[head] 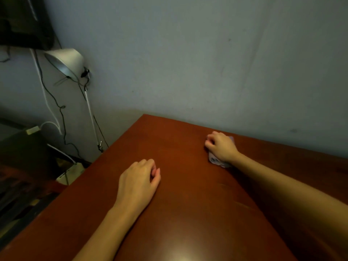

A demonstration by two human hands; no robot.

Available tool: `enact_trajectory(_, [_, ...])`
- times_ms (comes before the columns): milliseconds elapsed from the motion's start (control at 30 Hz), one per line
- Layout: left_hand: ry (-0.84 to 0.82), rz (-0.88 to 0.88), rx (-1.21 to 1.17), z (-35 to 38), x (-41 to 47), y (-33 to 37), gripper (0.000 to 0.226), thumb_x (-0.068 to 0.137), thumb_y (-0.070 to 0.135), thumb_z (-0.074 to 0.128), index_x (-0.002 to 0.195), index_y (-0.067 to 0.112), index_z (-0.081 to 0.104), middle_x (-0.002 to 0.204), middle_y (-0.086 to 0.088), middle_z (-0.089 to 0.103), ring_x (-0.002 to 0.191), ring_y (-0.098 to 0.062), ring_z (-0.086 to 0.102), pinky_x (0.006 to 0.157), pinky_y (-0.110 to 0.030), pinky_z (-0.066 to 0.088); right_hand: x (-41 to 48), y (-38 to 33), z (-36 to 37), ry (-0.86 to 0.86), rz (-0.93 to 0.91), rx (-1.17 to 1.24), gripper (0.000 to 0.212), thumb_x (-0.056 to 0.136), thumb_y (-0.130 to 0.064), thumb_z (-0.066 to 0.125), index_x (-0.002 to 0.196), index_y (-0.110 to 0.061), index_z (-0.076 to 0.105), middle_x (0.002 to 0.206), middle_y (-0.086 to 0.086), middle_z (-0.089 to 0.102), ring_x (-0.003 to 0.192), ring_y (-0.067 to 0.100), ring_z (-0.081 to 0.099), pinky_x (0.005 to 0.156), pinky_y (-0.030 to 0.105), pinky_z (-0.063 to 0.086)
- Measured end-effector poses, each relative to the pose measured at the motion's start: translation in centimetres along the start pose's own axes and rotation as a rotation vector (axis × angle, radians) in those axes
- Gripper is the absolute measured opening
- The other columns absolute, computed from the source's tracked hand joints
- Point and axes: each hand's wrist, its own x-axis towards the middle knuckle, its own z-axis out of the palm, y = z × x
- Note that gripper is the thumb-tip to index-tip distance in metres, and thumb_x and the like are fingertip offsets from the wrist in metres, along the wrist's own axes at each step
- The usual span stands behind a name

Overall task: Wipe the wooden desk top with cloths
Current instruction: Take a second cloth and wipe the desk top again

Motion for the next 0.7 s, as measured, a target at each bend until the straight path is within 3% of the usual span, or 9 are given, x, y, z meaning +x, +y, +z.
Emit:
enact_trajectory(67, [0.002,0.008,0.003,0.1,0.0,0.0,0.022,0.092,0.034,0.050,0.072,0.027,0.047,0.065,0.012,0.045,0.062,-0.003,0.046,0.051,-0.021,0.042,1.8,-1.2,0.6,0.023,0.084,-0.071,0.033,0.092,-0.027,0.047,0.061,-0.018,0.038,0.087,0.014,0.054,0.090,0.035,0.056,0.066,0.035,0.030])
enact_trajectory(133, [0.004,0.014,0.002,0.1,0.0,0.0,0.022,0.092,0.034,0.050,0.072,0.027,0.047,0.065,0.012,0.044,0.062,-0.003,0.045,0.050,-0.020,0.039,2.3,-3.4,1.0,0.009,0.113,-0.124,0.024,0.093,-0.029,0.046,0.074,-0.015,0.052,0.102,0.017,0.059,0.097,0.035,0.056,0.069,0.036,0.034])
enact_trajectory(233, [0.004,0.010,0.011,0.0,0.0,-0.1,0.022,0.092,0.035,0.051,0.072,0.026,0.047,0.064,0.011,0.045,0.062,-0.004,0.046,0.050,-0.023,0.040,0.8,-7.3,1.4,-0.040,0.029,-0.129,0.027,0.093,-0.031,0.043,0.095,-0.012,0.062,0.110,0.016,0.058,0.104,0.035,0.053,0.078,0.038,0.038])
enact_trajectory(367, [0.007,0.016,0.028,-0.2,-0.2,-0.1,0.022,0.091,0.034,0.054,0.072,0.025,0.047,0.065,0.009,0.046,0.061,-0.007,0.046,0.047,-0.024,0.035,-4.8,-12.0,1.1,-0.066,-0.216,-0.002,0.017,0.093,-0.031,0.045,0.081,-0.020,0.051,0.097,0.010,0.054,0.094,0.030,0.050,0.071,0.036,0.027])
enact_trajectory(500, [0.001,0.014,0.010,-0.4,-0.4,-0.1,0.023,0.091,0.034,0.054,0.070,0.026,0.046,0.064,0.010,0.045,0.060,-0.005,0.044,0.046,-0.019,0.024,-10.7,-10.6,-0.5,-0.130,-0.385,0.093,0.023,0.086,-0.041,0.033,0.074,-0.023,0.040,0.084,0.004,0.046,0.082,0.023,0.045,0.069,0.036,0.028])
enact_trajectory(633, [-0.003,0.013,-0.023,-0.5,-0.4,-0.1,0.022,0.092,0.033,0.053,0.072,0.025,0.049,0.065,0.011,0.047,0.062,-0.003,0.046,0.049,-0.020,0.033,-10.3,-5.5,-1.7,-0.101,-0.219,0.069,0.043,0.078,-0.048,0.021,0.075,-0.017,0.050,0.084,0.006,0.051,0.083,0.025,0.050,0.071,0.039,0.033])
enact_trajectory(700, [-0.001,0.014,-0.024,-0.4,-0.4,-0.1,0.021,0.092,0.034,0.053,0.073,0.025,0.050,0.066,0.010,0.048,0.064,-0.006,0.048,0.052,-0.023,0.040,-8.0,-3.5,-1.9,-0.060,-0.103,0.016,0.040,0.081,-0.048,0.024,0.073,-0.018,0.050,0.083,0.006,0.051,0.086,0.028,0.053,0.070,0.037,0.033])
